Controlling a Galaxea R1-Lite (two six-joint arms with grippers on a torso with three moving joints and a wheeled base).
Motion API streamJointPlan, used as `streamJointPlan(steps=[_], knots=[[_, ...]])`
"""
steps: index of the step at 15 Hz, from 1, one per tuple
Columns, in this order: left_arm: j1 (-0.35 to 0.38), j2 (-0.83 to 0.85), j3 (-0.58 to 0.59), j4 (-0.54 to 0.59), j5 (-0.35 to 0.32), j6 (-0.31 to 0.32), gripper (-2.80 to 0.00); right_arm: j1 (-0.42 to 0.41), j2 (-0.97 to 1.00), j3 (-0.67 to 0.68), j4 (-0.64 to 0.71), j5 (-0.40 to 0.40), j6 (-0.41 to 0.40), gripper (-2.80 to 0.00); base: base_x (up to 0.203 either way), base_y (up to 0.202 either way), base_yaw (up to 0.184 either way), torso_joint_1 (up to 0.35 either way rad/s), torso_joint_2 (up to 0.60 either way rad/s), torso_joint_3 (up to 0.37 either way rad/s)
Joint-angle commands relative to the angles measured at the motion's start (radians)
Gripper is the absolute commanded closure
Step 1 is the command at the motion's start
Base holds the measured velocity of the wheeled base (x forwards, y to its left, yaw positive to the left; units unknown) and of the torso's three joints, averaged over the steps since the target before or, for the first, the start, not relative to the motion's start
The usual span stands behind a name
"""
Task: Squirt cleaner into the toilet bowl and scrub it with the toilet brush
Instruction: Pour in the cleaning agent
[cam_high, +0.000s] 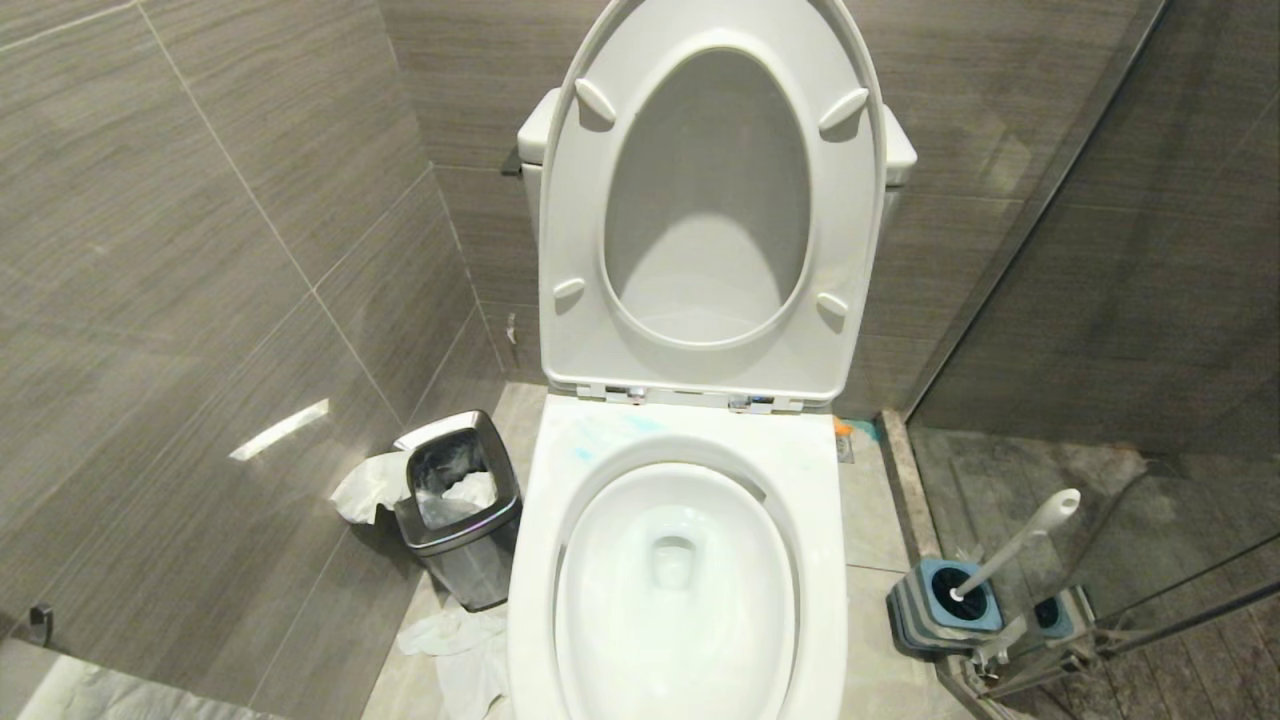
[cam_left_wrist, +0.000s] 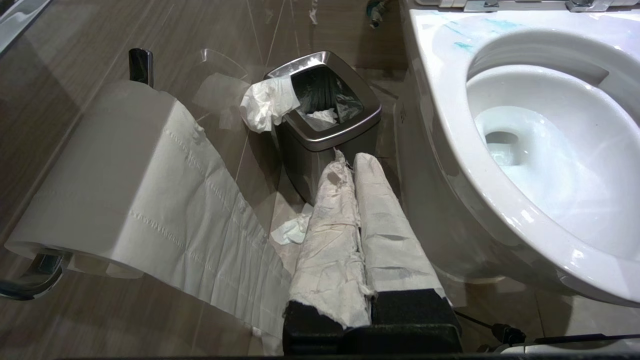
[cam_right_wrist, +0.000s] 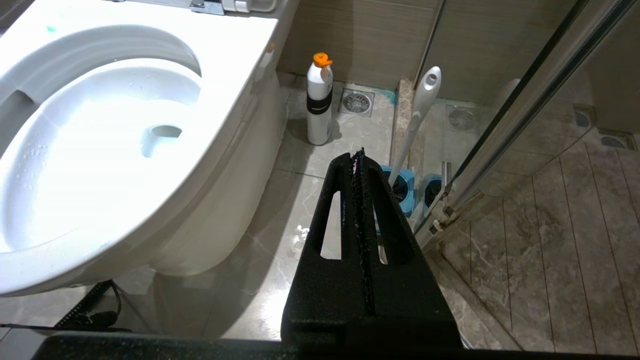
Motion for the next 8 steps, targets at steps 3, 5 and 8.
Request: streamJointPlan(steps=[3, 5, 8], knots=[[0.000, 0.001, 0.002, 0.000, 0.000, 0.000, 0.00, 0.000, 0.001, 0.000, -0.001, 0.000, 0.000, 0.00, 0.000, 0.000, 0.000, 0.000, 0.00, 0.000], [0.000, 0.001, 0.002, 0.000, -0.001, 0.000, 0.00, 0.000, 0.001, 0.001, -0.006, -0.003, 0.000, 0.00, 0.000, 0.000, 0.000, 0.000, 0.00, 0.000], [0.000, 0.003, 0.002, -0.001, -0.002, 0.007, 0.00, 0.000, 0.001, 0.004, -0.010, -0.007, 0.003, 0.00, 0.000, 0.000, 0.000, 0.000, 0.00, 0.000]])
